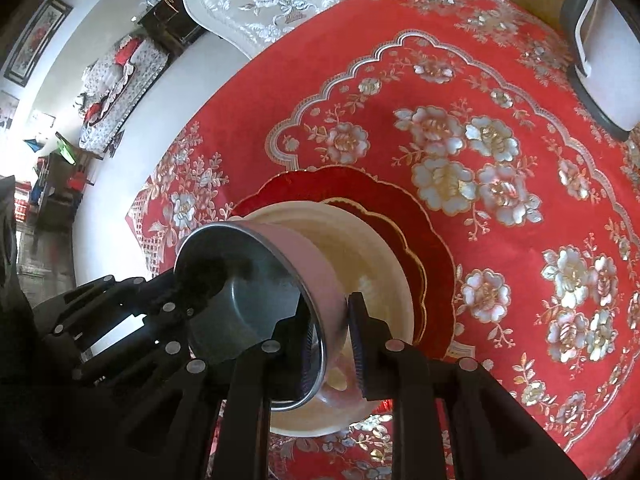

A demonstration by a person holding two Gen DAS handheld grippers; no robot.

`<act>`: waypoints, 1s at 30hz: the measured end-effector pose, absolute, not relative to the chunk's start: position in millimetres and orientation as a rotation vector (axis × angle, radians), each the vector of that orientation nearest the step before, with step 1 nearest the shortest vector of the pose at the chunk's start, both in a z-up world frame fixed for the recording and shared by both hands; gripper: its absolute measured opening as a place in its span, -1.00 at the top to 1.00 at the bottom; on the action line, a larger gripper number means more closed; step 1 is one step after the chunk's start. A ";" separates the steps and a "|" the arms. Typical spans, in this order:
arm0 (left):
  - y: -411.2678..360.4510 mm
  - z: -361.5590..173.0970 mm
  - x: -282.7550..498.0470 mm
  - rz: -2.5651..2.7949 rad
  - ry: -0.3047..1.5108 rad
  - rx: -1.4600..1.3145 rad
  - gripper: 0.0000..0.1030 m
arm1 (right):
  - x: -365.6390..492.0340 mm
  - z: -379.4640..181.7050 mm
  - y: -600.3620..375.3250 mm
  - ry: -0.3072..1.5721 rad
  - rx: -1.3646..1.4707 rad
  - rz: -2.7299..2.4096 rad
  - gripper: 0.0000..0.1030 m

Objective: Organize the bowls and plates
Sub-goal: 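Lower the steel pot into the cream bowl and open both tools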

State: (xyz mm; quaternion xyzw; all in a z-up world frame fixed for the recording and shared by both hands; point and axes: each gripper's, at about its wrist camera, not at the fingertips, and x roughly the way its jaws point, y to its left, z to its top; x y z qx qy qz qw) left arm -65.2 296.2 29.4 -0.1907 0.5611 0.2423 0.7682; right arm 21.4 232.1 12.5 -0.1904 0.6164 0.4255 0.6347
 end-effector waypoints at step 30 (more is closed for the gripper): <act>288.2 57.6 -76.4 0.580 1.136 -0.344 -0.24 | 30.1 39.8 188.9 1.333 -0.309 0.959 0.22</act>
